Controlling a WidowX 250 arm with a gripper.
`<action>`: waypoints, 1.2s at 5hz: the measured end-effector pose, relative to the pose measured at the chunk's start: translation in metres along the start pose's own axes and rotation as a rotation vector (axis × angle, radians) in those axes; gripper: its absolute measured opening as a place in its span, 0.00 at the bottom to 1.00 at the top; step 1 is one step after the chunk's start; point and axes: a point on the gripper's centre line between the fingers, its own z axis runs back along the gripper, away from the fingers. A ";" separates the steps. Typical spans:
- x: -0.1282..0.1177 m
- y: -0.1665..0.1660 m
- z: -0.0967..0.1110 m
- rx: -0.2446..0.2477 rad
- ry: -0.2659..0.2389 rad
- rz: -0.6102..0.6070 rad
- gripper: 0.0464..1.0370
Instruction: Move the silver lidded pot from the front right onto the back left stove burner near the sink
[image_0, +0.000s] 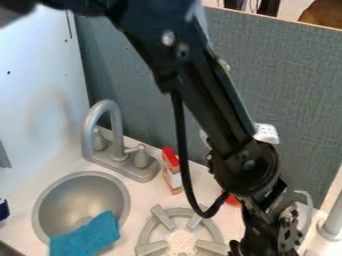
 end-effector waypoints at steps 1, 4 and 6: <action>0.005 0.000 -0.008 -0.004 0.014 -0.006 0.96; 0.011 -0.005 -0.018 -0.008 0.026 -0.022 0.89; 0.014 -0.002 -0.019 0.011 0.011 -0.006 0.38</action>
